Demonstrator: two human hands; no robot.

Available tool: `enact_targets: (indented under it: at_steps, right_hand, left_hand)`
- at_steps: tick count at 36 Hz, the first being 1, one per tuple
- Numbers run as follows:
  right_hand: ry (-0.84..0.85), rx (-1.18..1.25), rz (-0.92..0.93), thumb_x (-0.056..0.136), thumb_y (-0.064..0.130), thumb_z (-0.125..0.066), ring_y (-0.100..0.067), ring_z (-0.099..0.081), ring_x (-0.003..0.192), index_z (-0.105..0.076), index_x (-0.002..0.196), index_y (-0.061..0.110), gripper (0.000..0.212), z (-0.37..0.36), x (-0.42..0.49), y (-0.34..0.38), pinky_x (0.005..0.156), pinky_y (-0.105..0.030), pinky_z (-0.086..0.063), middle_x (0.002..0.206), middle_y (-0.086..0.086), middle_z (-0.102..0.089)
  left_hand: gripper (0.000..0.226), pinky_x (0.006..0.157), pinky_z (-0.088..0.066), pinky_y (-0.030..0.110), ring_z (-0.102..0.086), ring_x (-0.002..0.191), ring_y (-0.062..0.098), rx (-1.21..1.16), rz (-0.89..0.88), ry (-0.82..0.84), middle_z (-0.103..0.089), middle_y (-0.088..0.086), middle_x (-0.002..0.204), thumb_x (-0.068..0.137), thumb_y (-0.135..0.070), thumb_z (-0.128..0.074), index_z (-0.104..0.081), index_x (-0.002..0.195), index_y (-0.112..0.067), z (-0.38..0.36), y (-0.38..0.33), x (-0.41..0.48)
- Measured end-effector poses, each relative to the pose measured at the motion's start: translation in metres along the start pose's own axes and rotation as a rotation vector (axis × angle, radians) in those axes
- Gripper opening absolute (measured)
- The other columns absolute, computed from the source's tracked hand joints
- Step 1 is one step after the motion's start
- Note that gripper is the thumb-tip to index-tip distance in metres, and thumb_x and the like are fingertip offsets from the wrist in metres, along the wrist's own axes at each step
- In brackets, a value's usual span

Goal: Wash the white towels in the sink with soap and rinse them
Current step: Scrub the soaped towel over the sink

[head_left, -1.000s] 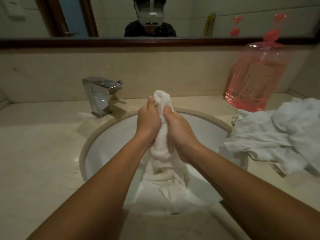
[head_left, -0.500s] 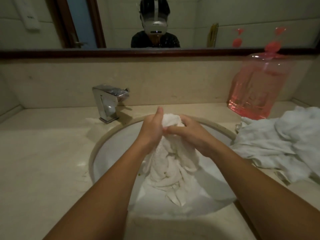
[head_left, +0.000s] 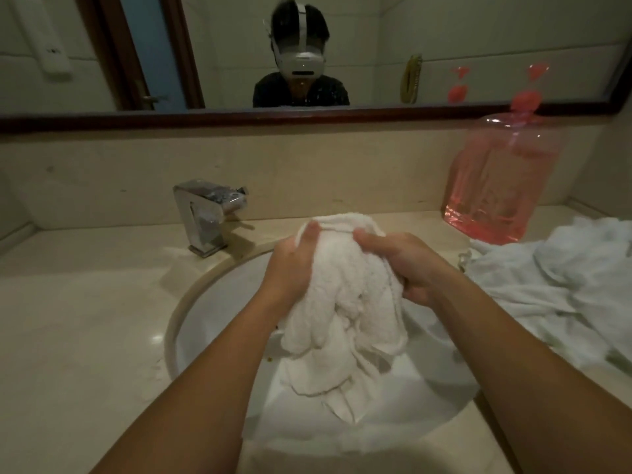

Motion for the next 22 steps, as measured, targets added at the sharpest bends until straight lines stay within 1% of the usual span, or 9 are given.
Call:
enact_targets:
  at_steps: [2, 4, 7, 10, 13, 16, 19, 21, 22]
  right_hand:
    - [0.076, -0.150, -0.054, 0.095, 0.033, -0.077, -0.032, -0.078, 0.104, -0.073, 0.122, 0.000, 0.043, 0.013, 0.004, -0.010, 0.094, -0.046, -0.061, 0.116, -0.017, -0.079]
    - [0.142, -0.312, -0.110, 0.093, 0.048, -0.078, -0.034, -0.074, 0.115, -0.074, 0.127, 0.013, 0.049, 0.021, 0.004, -0.020, 0.106, -0.054, -0.055, 0.124, -0.013, -0.077]
    - [0.222, -0.345, -0.161, 0.093, 0.054, -0.076, -0.035, -0.070, 0.123, -0.070, 0.135, 0.020, 0.054, 0.020, 0.006, -0.030, 0.110, -0.055, -0.052, 0.131, -0.011, -0.074]
    - [0.004, -0.330, -0.053, 0.106, 0.044, -0.062, -0.029, -0.077, 0.106, -0.072, 0.130, 0.015, 0.039, 0.021, 0.010, -0.016, 0.100, -0.049, -0.059, 0.113, -0.010, -0.080]
    - [-0.323, -0.304, 0.019, 0.108, 0.048, -0.053, -0.035, -0.077, 0.099, -0.073, 0.118, 0.009, 0.045, 0.027, 0.015, -0.007, 0.096, -0.053, -0.061, 0.102, -0.014, -0.080]
    - [-0.258, -0.146, -0.009, 0.109, 0.060, -0.036, -0.033, -0.074, 0.108, -0.068, 0.131, 0.012, 0.062, -0.013, 0.017, -0.020, 0.102, -0.052, -0.058, 0.118, -0.013, -0.076]
    - [-0.134, 0.042, 0.000, 0.108, 0.062, -0.035, -0.027, -0.071, 0.118, -0.060, 0.143, 0.021, 0.060, -0.061, 0.012, -0.031, 0.109, -0.049, -0.054, 0.131, -0.011, -0.072]
    - [-0.152, 0.112, 0.006, 0.105, 0.065, -0.038, -0.027, -0.073, 0.115, -0.061, 0.142, 0.025, 0.060, -0.062, 0.011, -0.028, 0.105, -0.049, -0.057, 0.132, -0.009, -0.072]
    - [-0.178, 0.142, 0.005, 0.104, 0.066, -0.038, -0.027, -0.074, 0.113, -0.061, 0.141, 0.024, 0.061, -0.056, 0.013, -0.024, 0.102, -0.049, -0.058, 0.132, -0.009, -0.073]
  left_hand:
    - [0.058, 0.067, -0.049, 0.033, -0.065, 0.077, 0.023, -0.072, 0.062, -0.073, -0.070, 0.006, 0.084, 0.107, -0.060, -0.044, -0.067, 0.085, -0.012, 0.017, 0.004, 0.005]
    - [0.056, 0.071, -0.052, 0.035, -0.067, 0.080, 0.024, -0.178, 0.117, -0.102, -0.070, 0.009, 0.086, 0.107, -0.060, -0.046, -0.069, 0.094, -0.011, 0.026, 0.006, 0.005]
    - [0.060, 0.080, -0.061, 0.042, -0.076, 0.085, 0.029, -0.326, 0.224, -0.113, -0.076, 0.009, 0.088, 0.104, -0.064, -0.051, -0.073, 0.092, -0.010, 0.030, 0.012, 0.002]
    - [0.061, 0.074, -0.057, 0.037, -0.069, 0.079, 0.024, -0.158, 0.207, -0.156, -0.072, 0.006, 0.085, 0.104, -0.067, -0.046, -0.068, 0.087, -0.012, 0.035, 0.012, 0.002]
    - [0.062, 0.059, -0.036, 0.033, -0.053, 0.070, 0.019, 0.086, 0.108, -0.157, -0.056, 0.007, 0.075, 0.105, -0.069, -0.038, -0.056, 0.080, -0.016, 0.025, 0.002, -0.005]
    - [0.074, 0.065, -0.041, 0.035, -0.062, 0.077, 0.026, 0.141, 0.075, -0.133, -0.067, 0.007, 0.080, 0.106, -0.071, -0.026, -0.065, 0.078, -0.013, 0.003, -0.001, -0.009]
    - [0.086, 0.089, -0.056, 0.042, -0.071, 0.100, 0.030, 0.129, 0.065, -0.161, -0.077, 0.008, 0.103, 0.102, -0.078, -0.018, -0.076, 0.105, -0.014, -0.005, -0.003, -0.007]
    - [0.080, 0.096, -0.056, 0.043, -0.071, 0.106, 0.027, 0.062, 0.055, -0.159, -0.077, 0.005, 0.110, 0.106, -0.072, -0.021, -0.078, 0.113, -0.016, -0.008, -0.005, -0.007]
    - [0.073, 0.092, -0.055, 0.037, -0.071, 0.104, 0.024, 0.045, 0.027, -0.140, -0.077, 0.004, 0.109, 0.109, -0.065, -0.024, -0.078, 0.113, -0.016, -0.011, -0.011, -0.010]
Point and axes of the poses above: each hand's wrist, its own x-axis towards the middle knuckle, its own z-axis out of the back of the hand, y = z × x, the point moved 8 cm from there along x, towards the middle knuckle
